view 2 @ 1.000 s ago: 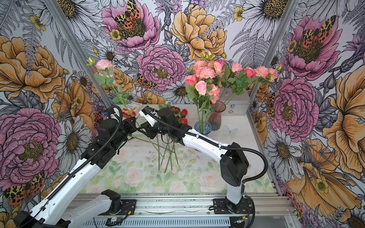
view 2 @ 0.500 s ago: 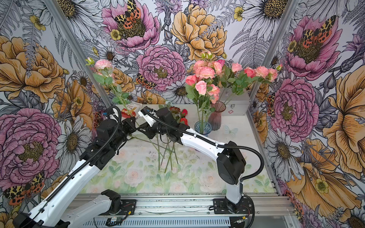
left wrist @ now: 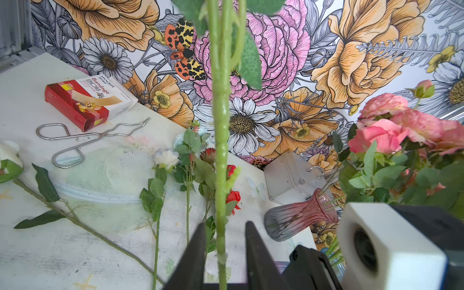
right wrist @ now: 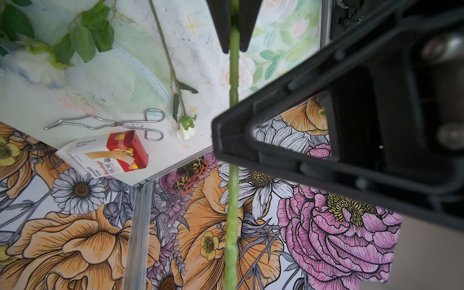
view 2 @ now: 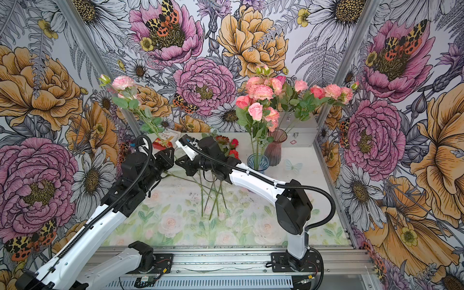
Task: Place the pink flowers into the vase
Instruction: Place the flower in the vase.
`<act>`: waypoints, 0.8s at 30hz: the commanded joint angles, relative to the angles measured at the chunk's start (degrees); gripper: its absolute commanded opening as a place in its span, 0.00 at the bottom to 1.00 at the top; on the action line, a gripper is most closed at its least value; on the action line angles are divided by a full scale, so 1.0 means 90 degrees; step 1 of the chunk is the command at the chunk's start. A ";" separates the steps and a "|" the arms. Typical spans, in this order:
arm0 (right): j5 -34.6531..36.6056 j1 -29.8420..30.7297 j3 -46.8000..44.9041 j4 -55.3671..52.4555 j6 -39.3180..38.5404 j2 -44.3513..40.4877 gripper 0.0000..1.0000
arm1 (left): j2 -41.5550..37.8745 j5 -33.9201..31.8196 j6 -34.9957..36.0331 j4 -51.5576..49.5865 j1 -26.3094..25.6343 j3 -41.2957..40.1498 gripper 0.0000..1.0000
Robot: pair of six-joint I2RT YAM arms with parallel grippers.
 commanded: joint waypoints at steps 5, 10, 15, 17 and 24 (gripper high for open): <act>0.0307 -0.0280 0.0030 0.0015 -0.0035 -0.0314 0.00 | -0.0316 0.0405 -0.0136 0.0026 0.0397 -0.0097 0.75; 0.0433 -0.0317 0.0043 -0.0122 -0.0184 -0.0428 0.00 | -0.0406 0.0460 -0.0162 -0.0062 0.0485 -0.0091 0.98; 0.0748 -0.0533 0.0255 -0.0620 -0.0635 -0.0686 0.00 | -0.0582 0.0431 -0.0093 -0.0163 0.0523 -0.0110 0.99; 0.0809 -0.0531 0.0325 -0.0788 -0.0785 -0.0859 0.00 | -0.0641 0.0439 -0.0083 -0.0207 0.0580 -0.0147 0.99; 0.1394 -0.0553 0.0351 -0.1111 -0.1368 -0.1919 0.00 | -0.0647 0.0569 -0.0159 -0.0218 0.0700 -0.0354 0.99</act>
